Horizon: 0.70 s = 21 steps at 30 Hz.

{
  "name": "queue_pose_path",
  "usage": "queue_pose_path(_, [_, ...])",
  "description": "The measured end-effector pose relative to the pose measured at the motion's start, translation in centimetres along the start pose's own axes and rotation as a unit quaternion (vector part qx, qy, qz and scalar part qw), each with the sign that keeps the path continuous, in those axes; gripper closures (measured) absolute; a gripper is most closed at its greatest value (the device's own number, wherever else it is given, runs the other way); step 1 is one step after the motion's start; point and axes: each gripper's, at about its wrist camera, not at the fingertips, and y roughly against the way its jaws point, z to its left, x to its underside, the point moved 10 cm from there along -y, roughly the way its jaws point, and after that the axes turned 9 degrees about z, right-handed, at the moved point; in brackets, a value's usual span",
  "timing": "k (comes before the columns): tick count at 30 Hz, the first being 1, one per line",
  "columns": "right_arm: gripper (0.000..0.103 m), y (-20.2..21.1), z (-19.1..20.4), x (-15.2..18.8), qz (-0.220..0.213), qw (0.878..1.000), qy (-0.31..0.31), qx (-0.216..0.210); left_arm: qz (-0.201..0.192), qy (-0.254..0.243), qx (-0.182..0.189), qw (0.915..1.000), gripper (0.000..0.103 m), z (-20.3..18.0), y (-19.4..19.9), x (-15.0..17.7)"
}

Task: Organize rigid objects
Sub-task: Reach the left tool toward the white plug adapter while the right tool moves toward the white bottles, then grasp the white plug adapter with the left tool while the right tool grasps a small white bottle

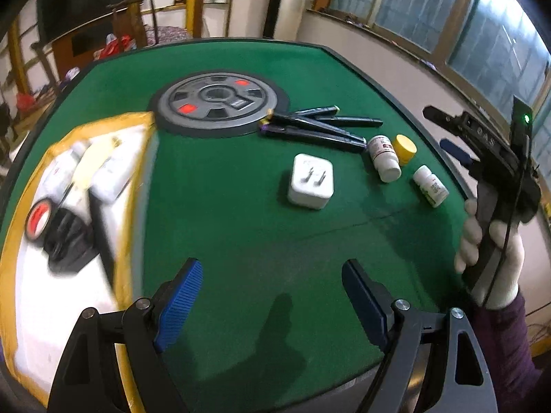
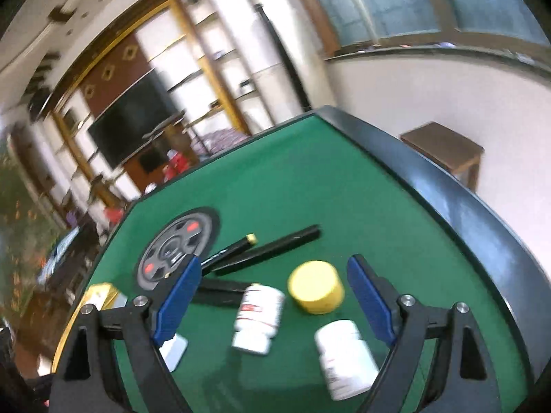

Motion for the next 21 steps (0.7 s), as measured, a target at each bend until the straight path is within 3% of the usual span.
queue_pose_path(3, [0.017, -0.5, -1.3, 0.2, 0.007, 0.999, -0.034, 0.000, 0.005, -0.008, -0.020, 0.9998, 0.017, -0.9, -2.3, -2.2])
queue_pose_path(6, [0.017, 0.2, -2.8, -0.5, -0.020, 0.998, -0.054, -0.002, 0.013, -0.014, -0.024, 0.9995, 0.017, -1.9, -4.5, -3.7])
queue_pose_path(12, [0.017, -1.7, -4.4, -0.2, 0.012, 0.994, -0.106, -0.021, 0.020, -0.027, -0.053, 0.9980, 0.017, -2.9, -7.7, -5.8])
queue_pose_path(14, [0.017, -2.1, -4.5, -0.2, 0.018, 0.993, -0.110, -0.026, 0.005, -0.035, -0.062, 0.9975, 0.030, -3.1, -8.1, -6.6])
queue_pose_path(15, [0.017, -1.8, -4.8, -0.1, 0.018, 0.993, -0.110, -0.028, 0.001, -0.038, -0.059, 0.9975, 0.051, -3.2, -8.1, -6.7])
queue_pose_path(16, [0.017, -1.9, -4.8, 0.0, 0.019, 0.993, -0.109, -0.028, 0.001, -0.041, -0.051, 0.9979, 0.057, -3.5, -8.3, -6.8])
queue_pose_path(17, [0.017, -1.9, -4.8, -0.1, 0.018, 0.994, -0.108, -0.029, -0.006, -0.043, -0.054, 0.9976, 0.062, -3.6, -8.3, -6.9])
queue_pose_path(21, [0.017, -2.4, -5.3, 0.0, 0.022, 0.994, -0.105, -0.032, -0.015, -0.047, -0.051, 0.9975, 0.062, -3.9, -8.5, -7.0])
